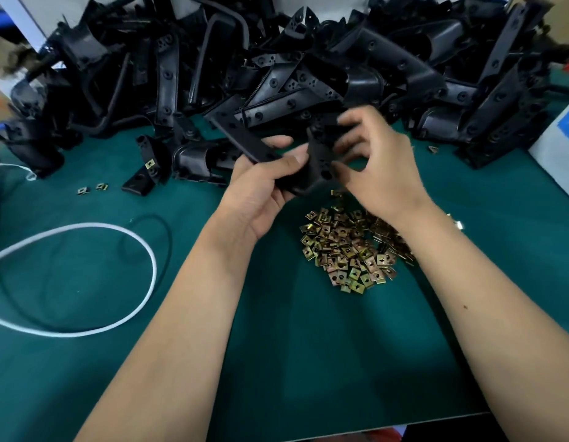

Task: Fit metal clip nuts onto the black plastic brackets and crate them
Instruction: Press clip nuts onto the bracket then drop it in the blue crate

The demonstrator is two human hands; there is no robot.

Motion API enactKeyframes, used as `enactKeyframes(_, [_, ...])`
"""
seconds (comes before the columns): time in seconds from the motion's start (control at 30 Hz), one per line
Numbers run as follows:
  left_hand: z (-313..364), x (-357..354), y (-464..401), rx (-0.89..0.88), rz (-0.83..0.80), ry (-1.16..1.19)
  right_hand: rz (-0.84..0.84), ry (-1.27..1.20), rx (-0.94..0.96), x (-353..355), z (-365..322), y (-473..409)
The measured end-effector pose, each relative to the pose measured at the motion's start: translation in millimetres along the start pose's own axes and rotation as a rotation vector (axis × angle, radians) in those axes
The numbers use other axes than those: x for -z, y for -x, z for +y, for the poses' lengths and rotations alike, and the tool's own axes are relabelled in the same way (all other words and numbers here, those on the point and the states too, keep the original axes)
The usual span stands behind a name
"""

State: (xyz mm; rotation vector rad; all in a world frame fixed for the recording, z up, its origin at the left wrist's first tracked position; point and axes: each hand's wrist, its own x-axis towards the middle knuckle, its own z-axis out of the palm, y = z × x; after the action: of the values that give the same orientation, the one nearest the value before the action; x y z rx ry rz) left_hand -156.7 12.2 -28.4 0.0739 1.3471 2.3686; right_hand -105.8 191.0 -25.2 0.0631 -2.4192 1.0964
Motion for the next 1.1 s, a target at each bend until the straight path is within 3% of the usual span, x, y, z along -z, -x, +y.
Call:
enactKeyframes(0.1, [1.0, 5.2, -4.3, -0.069, 0.053, 0.045, -0.238, 0.346, -0.064, 12.4, 8.3, -1.2])
enactKeyframes(0.17, [1.7, 6.7, -5.2, -0.076, 0.054, 0.071, -0.337, 0.407, -0.069, 12.8, 7.1, -0.1])
enactKeyframes(0.33, [-2.4, 5.1, -2.1, -0.025, -0.033, 0.080, -0.339, 0.401, -0.055, 4.6, 4.4, 2.0])
enactKeyframes(0.5, [-4.2, 5.1, -3.4, 0.015, -0.069, 0.062, 0.031, -0.141, -0.172, -3.2, -0.5, 2.0])
enactKeyframes(0.63, [-5.6, 5.6, -3.0, 0.024, -0.087, 0.067, 0.082, -0.637, -0.376, -15.3, -10.9, 7.7])
enactKeyframes(0.87, [-5.5, 7.9, -2.5, 0.003, -0.135, 0.071, 0.051, -0.870, -0.587, -15.9, -18.1, 8.2])
enactKeyframes(1.1, [-6.4, 6.6, -3.0, -0.008, -0.137, 0.091, 0.105, -0.933, -0.659, -16.6, -20.9, 8.6])
